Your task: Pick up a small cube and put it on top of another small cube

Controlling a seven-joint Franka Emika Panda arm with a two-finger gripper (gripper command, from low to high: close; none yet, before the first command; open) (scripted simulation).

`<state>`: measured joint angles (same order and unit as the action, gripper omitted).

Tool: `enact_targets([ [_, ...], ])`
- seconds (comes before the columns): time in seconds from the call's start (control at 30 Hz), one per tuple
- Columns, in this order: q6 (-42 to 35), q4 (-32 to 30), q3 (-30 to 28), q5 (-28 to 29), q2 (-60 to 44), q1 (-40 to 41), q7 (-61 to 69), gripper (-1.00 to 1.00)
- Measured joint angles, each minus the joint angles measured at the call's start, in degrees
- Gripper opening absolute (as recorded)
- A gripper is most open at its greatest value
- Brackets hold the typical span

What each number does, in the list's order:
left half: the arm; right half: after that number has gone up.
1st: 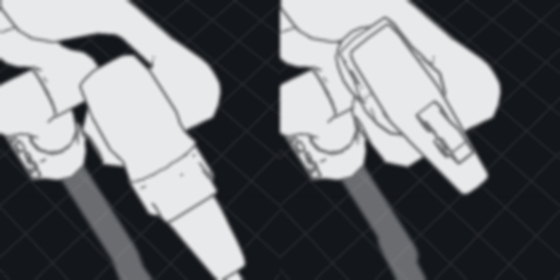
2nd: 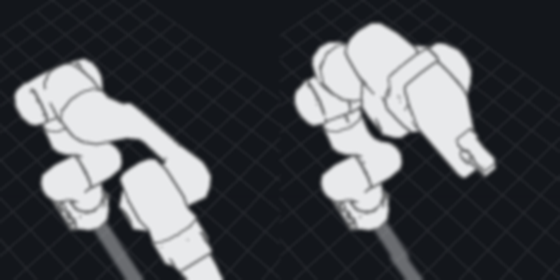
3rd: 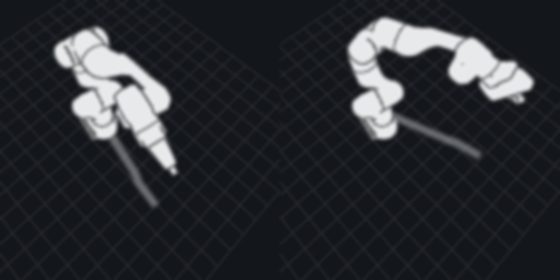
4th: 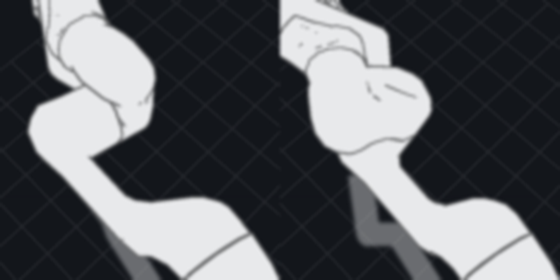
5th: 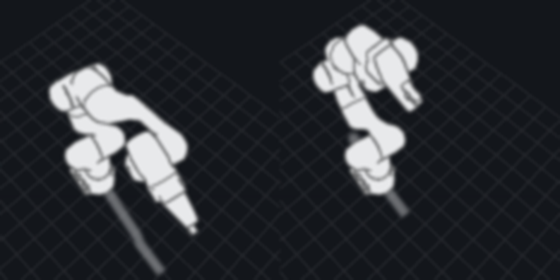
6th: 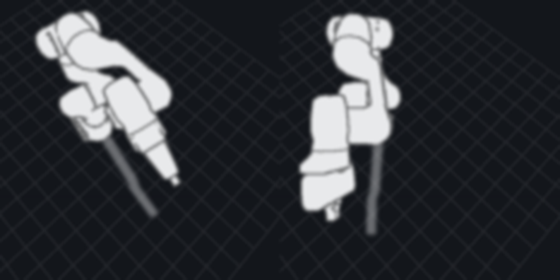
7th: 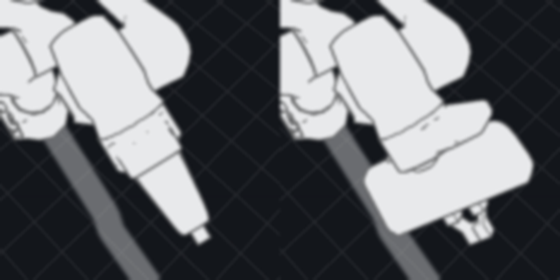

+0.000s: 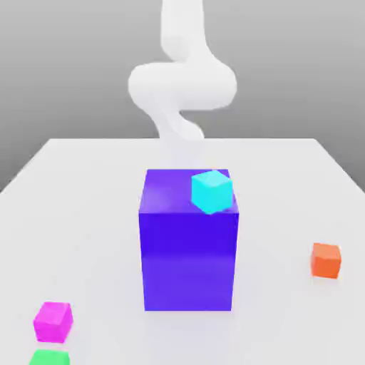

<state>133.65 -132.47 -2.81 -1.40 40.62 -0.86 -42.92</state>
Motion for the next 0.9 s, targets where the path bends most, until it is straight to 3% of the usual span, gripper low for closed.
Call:
enact_targets([
  [0.47, 10.3, -3.8, -14.4, -10.1, -29.4, -2.8, 18.1, 0.0],
  [0.7, 15.4, -5.7, -17.3, -14.6, -43.9, 0.6, 26.6, 0.0],
  [0.9, 20.5, -7.6, -18.9, -13.9, -55.2, 4.0, 30.8, 0.0],
])
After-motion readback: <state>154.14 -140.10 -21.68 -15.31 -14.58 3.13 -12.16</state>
